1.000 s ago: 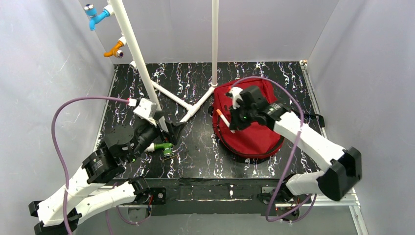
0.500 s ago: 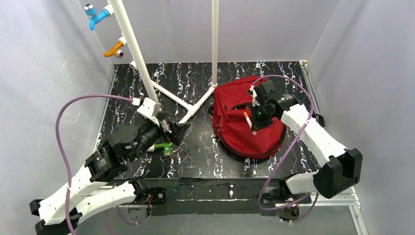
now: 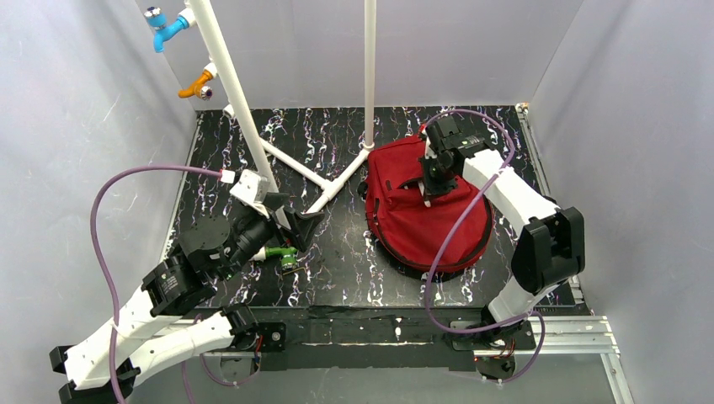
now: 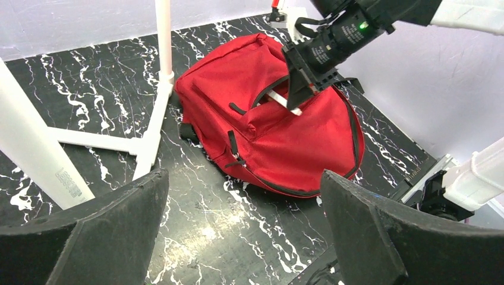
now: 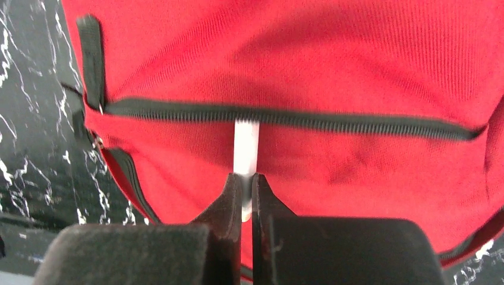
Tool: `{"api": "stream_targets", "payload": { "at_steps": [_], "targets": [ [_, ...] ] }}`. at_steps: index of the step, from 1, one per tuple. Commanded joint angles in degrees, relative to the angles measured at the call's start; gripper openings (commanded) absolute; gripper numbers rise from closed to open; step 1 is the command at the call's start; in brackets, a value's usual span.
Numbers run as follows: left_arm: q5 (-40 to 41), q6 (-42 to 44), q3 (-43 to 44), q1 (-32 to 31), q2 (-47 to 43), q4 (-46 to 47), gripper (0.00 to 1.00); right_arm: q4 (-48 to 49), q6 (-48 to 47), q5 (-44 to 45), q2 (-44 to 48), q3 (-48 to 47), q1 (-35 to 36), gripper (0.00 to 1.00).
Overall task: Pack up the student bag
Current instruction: Place the stationery in the student bag.
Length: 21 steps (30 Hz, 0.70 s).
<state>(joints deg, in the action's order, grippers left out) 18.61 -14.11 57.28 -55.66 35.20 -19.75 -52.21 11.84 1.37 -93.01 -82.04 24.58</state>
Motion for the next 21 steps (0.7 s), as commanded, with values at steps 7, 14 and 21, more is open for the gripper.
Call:
{"api": "stream_targets", "payload": {
  "at_steps": [7, 14, 21],
  "targets": [
    [0.61, -0.76, 0.00, 0.20, -0.89, 0.24, 0.98, 29.19, 3.42, 6.18, 1.69, 8.63, -0.23, 0.01],
    [-0.53, -2.96, -0.46, 0.11, -0.08, 0.31, 0.98, 43.54, 3.72, 8.87, 3.28, 16.42, -0.28, 0.06],
    [-3.55, -6.85, -2.12, 0.14, 1.74, 1.48, 0.97, 53.41, 2.42, 9.02, 6.34, 22.29, -0.23, 0.33]
  ]
}}
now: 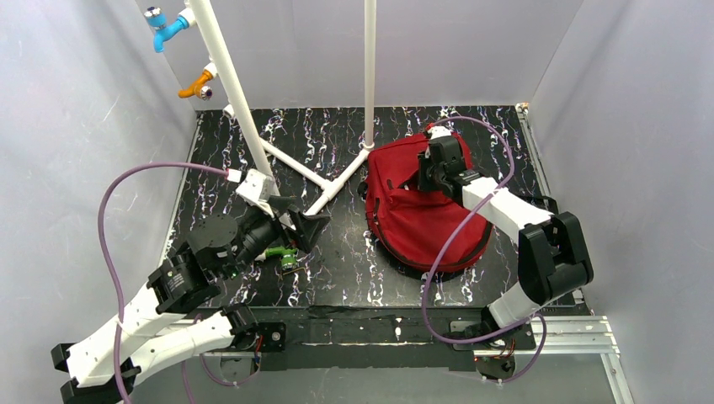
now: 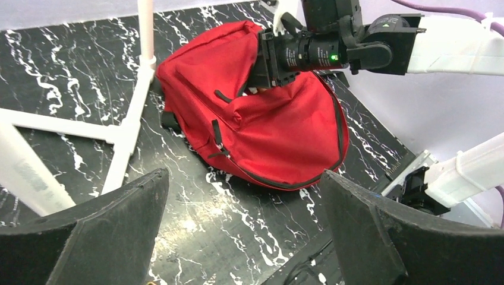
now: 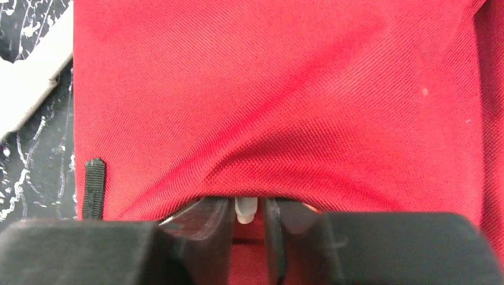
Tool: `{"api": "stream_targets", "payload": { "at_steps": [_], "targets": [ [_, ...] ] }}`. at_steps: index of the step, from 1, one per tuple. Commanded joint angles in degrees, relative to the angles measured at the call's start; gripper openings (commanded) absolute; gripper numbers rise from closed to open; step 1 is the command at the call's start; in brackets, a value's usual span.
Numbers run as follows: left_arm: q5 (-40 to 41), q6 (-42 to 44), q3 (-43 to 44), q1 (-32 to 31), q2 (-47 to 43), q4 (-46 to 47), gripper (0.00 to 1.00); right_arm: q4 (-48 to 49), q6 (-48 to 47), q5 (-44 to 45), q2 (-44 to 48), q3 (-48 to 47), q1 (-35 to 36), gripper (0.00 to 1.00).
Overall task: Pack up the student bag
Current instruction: Place the stationery in the student bag.
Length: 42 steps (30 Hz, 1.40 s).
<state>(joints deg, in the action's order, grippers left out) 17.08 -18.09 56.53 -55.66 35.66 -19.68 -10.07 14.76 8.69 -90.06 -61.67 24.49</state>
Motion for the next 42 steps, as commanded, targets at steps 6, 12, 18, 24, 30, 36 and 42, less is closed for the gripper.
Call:
{"api": "stream_targets", "payload": {
  "at_steps": [6, 12, 18, 24, 30, 36, 42],
  "targets": [
    [-5.38, -5.57, -2.27, 0.18, 6.98, 2.97, 0.98, -7.30, 2.06, -1.51, 7.33, -1.98, -0.14, 0.65],
    [-10.11, -8.65, -0.36, 0.19, 18.30, 0.26, 0.98, -14.18, 3.47, -7.66, 23.20, 7.90, -0.06, 0.80],
    [-19.12, -11.62, -0.94, 0.20, 25.23, 3.94, 0.98, -19.00, 0.92, -14.89, 20.99, -0.58, -0.06, 0.64],
    [-18.96, -15.66, -3.23, 0.20, 25.36, 3.56, 0.98, -24.30, -0.67, -13.61, 0.93, -20.61, 6.11, 0.61],
    [-16.02, -17.76, -2.08, 0.20, 26.34, -5.01, 0.98, -39.23, 2.11, 7.02, -14.58, -38.23, 11.58, 0.59],
    [-15.39, -19.67, -3.68, 0.28, 26.40, -5.19, 0.98, -39.49, 5.46, 12.48, -17.81, -39.60, 15.36, 0.52],
    [-16.53, -19.30, -1.82, 0.29, 28.12, -5.19, 0.98, -36.65, 5.83, 12.40, -19.88, -37.24, 15.76, 0.50]
  ]
}}
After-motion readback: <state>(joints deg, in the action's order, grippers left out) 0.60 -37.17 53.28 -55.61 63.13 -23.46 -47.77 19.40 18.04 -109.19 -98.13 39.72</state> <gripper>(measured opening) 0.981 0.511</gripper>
